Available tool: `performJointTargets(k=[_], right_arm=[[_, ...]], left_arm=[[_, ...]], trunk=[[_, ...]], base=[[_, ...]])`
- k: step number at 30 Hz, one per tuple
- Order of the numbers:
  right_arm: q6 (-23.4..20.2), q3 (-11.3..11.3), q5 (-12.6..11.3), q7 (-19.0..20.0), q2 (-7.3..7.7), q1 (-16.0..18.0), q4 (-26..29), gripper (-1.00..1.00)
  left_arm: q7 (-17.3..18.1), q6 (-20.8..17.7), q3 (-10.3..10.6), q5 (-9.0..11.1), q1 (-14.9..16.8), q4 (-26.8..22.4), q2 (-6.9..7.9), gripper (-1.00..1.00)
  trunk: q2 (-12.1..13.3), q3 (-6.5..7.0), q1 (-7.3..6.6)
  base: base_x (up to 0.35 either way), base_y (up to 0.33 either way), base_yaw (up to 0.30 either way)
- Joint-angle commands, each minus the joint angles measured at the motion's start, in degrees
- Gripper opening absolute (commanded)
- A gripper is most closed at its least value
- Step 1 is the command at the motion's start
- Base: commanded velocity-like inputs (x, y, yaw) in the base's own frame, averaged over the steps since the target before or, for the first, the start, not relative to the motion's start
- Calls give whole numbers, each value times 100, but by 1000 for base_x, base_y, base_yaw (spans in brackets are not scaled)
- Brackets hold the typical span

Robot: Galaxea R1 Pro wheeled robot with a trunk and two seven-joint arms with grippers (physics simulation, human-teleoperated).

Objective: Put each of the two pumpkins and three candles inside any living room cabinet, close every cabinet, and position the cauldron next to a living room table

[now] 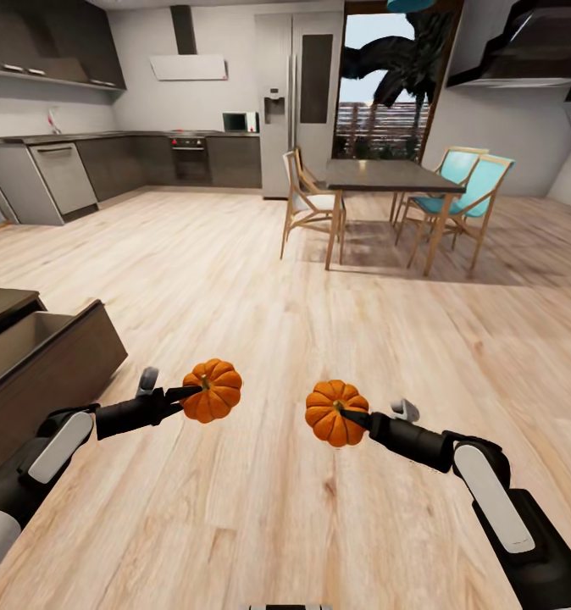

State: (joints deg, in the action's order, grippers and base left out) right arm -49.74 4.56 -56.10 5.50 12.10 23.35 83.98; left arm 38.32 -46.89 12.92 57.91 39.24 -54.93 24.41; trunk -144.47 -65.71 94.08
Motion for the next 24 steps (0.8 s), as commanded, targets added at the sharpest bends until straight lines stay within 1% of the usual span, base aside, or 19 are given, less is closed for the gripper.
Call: performJointTargets(k=[1,16,19,24], right_arm=[[20,4,-22,40,3,3,5,-100],[95,18,-25,40,-4,3,3,-100],[95,18,-24,41,-19,3,4,-100],[94,18,-23,41,-66,4,5,-100]], left_arm=[[-6,-49,9,91,7,0,3,-100],[0,-48,9,89,5,-8,3,-100],[-5,-47,9,89,7,-9,3,-100],[-8,-47,9,89,5,-9,3,-100]], trunk=[[-2,-1,2],[-2,65,2],[-2,81,2],[-2,108,2]], base=[[321,0,236],[321,-1,257],[308,-87,247],[279,-174,244]])
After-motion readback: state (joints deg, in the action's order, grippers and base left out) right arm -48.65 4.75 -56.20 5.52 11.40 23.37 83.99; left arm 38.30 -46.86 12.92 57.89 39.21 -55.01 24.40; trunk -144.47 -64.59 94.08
